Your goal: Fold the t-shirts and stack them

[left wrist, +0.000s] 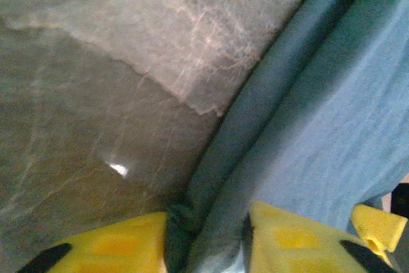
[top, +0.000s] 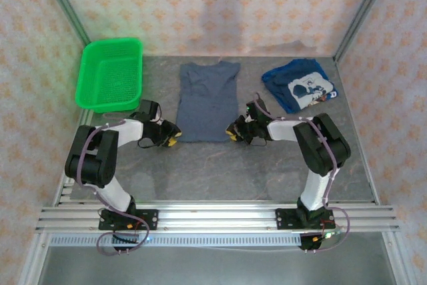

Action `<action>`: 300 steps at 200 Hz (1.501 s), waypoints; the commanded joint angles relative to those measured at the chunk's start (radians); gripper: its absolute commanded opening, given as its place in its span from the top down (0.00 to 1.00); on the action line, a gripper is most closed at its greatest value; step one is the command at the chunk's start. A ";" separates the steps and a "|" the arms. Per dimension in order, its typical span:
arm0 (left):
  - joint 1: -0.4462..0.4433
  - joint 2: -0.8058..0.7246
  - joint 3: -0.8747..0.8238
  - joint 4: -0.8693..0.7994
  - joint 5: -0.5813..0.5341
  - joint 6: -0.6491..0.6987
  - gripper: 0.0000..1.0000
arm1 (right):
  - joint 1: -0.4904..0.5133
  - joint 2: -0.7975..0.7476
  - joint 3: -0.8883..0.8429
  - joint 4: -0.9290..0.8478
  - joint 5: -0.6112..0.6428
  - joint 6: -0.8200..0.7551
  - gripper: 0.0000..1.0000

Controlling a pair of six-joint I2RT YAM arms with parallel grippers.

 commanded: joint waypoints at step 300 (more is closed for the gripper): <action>-0.115 -0.233 0.487 -0.526 -0.291 0.121 1.00 | -0.076 -0.139 0.487 -0.778 0.016 -0.266 1.00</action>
